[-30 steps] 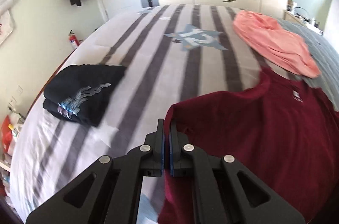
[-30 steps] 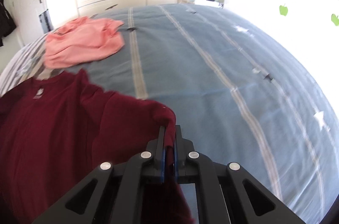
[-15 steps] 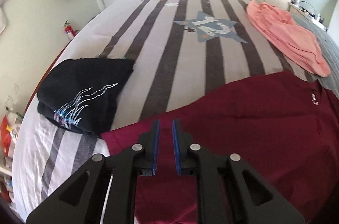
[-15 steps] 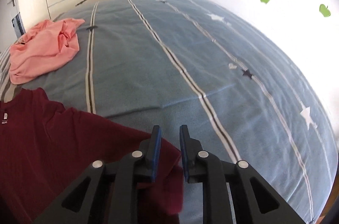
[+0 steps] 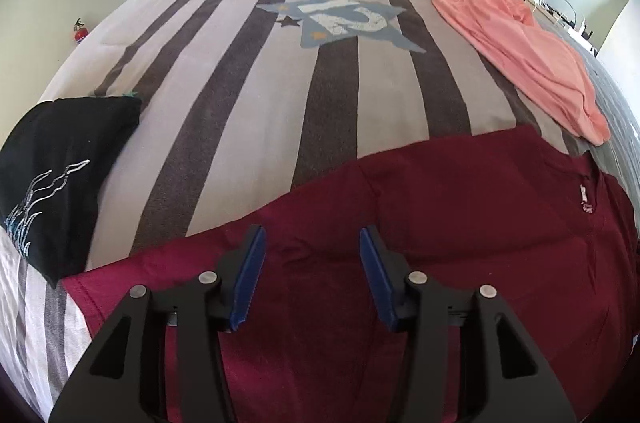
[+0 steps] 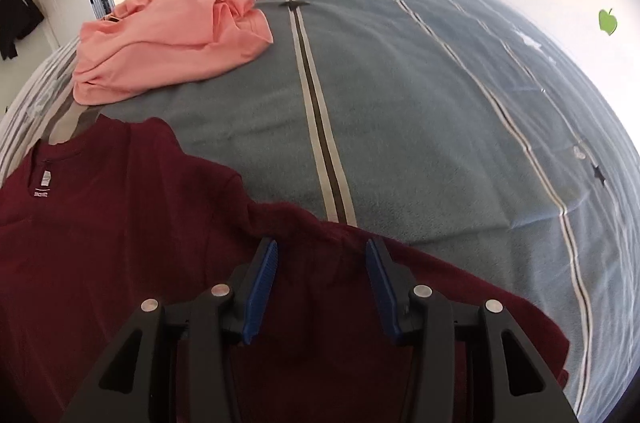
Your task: Fold clothes
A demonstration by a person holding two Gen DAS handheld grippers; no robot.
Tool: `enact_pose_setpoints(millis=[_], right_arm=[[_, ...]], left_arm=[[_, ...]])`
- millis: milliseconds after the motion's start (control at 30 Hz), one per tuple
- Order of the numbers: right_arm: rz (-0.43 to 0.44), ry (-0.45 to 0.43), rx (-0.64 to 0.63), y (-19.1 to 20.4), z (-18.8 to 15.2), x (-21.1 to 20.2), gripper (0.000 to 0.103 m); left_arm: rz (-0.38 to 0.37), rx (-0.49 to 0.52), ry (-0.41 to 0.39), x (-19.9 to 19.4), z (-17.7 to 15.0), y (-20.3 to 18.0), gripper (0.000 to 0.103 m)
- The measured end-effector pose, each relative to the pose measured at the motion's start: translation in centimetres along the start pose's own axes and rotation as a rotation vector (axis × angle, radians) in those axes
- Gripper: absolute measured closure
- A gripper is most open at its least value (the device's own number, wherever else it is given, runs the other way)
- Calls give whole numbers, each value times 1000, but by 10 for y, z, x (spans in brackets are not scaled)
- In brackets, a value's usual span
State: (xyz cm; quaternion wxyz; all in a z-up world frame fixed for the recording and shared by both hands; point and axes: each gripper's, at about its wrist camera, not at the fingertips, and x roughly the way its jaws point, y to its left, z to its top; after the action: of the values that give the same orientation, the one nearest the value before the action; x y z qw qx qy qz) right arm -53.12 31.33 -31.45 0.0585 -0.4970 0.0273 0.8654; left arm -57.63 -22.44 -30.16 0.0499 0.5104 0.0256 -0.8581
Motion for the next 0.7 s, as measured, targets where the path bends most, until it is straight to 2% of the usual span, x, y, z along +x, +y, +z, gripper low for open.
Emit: enact_pose_setpoints(millis=[33,100,133,167,200,233,333,433,533,600,667,700], right_arm=[[1,-9,-12,0,-1,1,60],[-6,-22,-43,3,-2,2,60],[-11,-28,-53,4,-1,2,65],[-15,-35,-63,5,-1,1,83],[-19,-42,-73,7,0,1,94],[-21,-40,-57,8,3,5,99],[-51,-54,-13,4,12,4,101],[-121,-86,-18,2,12,0,102],[-153,-69,-29,-5,11,8,102],[-183,-73,-89,-2,11,14,102],[-182,-70,-71,-4,14,13,102],[-178,-69,-44,-8,17,12,98]], left_arm=[[3,15,16,6,-2,-2,56],[2,26,-5,7,-4,-3,57],[0,30,-20,6,-4,-4,70],[7,30,-29,6,-5,-5,78],[16,29,-35,6,-6,-6,93],[28,26,-46,3,-5,-5,101],[69,15,-81,-7,2,0,102],[110,4,-117,-16,8,5,103],[103,3,-68,-5,5,14,102],[105,8,-79,-6,3,12,102],[115,-28,-95,-9,4,15,99],[132,-56,-114,-11,7,20,99]])
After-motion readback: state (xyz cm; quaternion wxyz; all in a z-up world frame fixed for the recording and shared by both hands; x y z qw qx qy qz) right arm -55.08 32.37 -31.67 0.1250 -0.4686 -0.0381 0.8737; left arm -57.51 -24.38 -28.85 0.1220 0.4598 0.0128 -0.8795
